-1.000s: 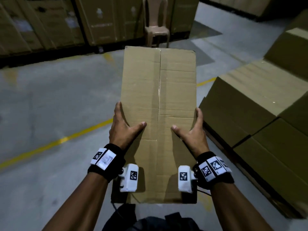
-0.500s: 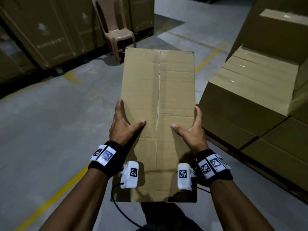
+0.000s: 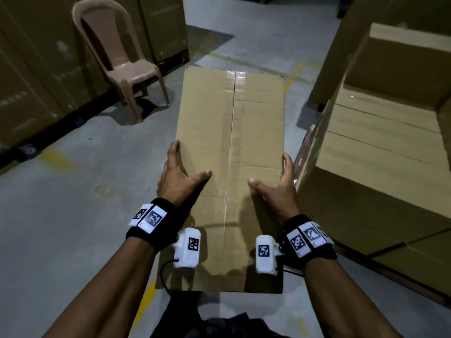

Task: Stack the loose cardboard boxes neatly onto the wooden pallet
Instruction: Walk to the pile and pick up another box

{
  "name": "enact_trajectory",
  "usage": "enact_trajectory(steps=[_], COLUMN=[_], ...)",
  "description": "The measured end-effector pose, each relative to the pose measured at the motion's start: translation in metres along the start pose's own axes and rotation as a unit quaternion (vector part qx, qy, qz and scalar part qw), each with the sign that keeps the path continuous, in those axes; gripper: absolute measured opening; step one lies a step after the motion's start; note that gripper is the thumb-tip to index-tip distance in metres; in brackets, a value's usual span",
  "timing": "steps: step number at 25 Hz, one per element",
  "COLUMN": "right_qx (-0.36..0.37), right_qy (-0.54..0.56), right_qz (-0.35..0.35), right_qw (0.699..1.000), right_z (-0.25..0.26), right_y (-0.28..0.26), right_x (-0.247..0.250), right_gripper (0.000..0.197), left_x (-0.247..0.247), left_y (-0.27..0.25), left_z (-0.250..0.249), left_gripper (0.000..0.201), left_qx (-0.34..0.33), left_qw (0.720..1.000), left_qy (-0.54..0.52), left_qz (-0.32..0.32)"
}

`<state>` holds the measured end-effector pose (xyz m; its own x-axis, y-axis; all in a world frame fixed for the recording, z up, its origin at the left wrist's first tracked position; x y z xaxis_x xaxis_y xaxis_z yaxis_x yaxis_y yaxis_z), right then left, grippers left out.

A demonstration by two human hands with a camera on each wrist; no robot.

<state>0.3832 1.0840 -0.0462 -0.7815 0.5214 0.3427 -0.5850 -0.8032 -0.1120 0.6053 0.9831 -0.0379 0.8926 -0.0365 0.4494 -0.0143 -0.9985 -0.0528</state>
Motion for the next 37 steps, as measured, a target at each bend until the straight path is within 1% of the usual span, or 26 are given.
enact_trajectory(steps=[2,5,7,9,10,12,14,16,20,23,26,30,32,35,37], right_qx=[-0.018,-0.028,-0.044,-0.070,-0.078,-0.100,-0.112,-0.125,-0.162,-0.185,-0.203,-0.211,-0.210,-0.216,-0.213], right_qy=[0.001,0.004,0.014,0.049,0.068,0.091,0.118,0.125,0.154,0.163,0.169,0.158,0.156,0.150,0.146], right_qz=[-0.027,-0.077,-0.119,-0.172,-0.190,-0.238,-0.300,-0.343,-0.408,-0.461,-0.504,-0.548,-0.572,-0.606,-0.630], right_qw=[0.999,0.997,0.992,0.981,0.976,0.962,0.940,0.923,0.885,0.852,0.822,0.794,0.777,0.751,0.732], right_z=[0.009,0.025,0.040,0.061,0.071,0.084,0.092,0.093,0.079,0.069,0.072,0.077,0.078,0.069,0.063], right_y=[0.045,0.116,0.157,0.197,0.211,0.241,0.271,0.300,0.370,0.429,0.479,0.529,0.551,0.589,0.614], right_x=[-0.018,-0.049,-0.064,-0.069,-0.068,-0.063,-0.058,-0.057,-0.041,-0.014,0.017,0.057,0.076,0.104,0.121], right_gripper=[0.105,0.107,0.113,0.115,0.114,0.110,0.108,0.109,0.109,0.110,0.107,0.107,0.106,0.106,0.106], left_x=[-0.016,-0.041,-0.060,-0.085,-0.097,-0.125,-0.159,-0.197,-0.290,-0.369,-0.439,-0.516,-0.553,-0.616,-0.654], left_y=[0.063,0.165,0.230,0.292,0.316,0.363,0.406,0.442,0.496,0.526,0.552,0.569,0.573,0.585,0.588], left_z=[-0.004,-0.017,-0.033,-0.062,-0.076,-0.107,-0.142,-0.170,-0.220,-0.256,-0.294,-0.344,-0.366,-0.390,-0.408], left_gripper=[0.102,0.102,0.101,0.102,0.103,0.106,0.114,0.120,0.111,0.113,0.117,0.105,0.107,0.112,0.110], left_qx=[-0.018,-0.052,-0.074,-0.085,-0.098,-0.138,-0.181,-0.220,-0.287,-0.320,-0.324,-0.321,-0.322,-0.320,-0.330], left_qw=[0.999,0.996,0.990,0.980,0.974,0.955,0.930,0.904,0.856,0.824,0.800,0.767,0.747,0.724,0.701], left_qy=[0.003,0.015,0.019,0.001,-0.004,0.023,0.048,0.074,0.097,0.105,0.110,0.089,0.075,0.085,0.082], left_qz=[0.026,0.073,0.118,0.179,0.204,0.261,0.317,0.359,0.419,0.455,0.493,0.548,0.577,0.604,0.627])
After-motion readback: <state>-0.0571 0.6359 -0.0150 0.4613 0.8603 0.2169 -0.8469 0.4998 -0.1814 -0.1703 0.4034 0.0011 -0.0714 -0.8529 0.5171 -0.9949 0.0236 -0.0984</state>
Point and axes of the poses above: each hand's wrist, its own y-axis towards the middle knuckle, its own x-axis out of the back of the hand, z = x × y, the point moved 2 cm from there along y, towards the middle knuckle, and after that the axes turned 2 degrees about -z, right-handed, at the moved point
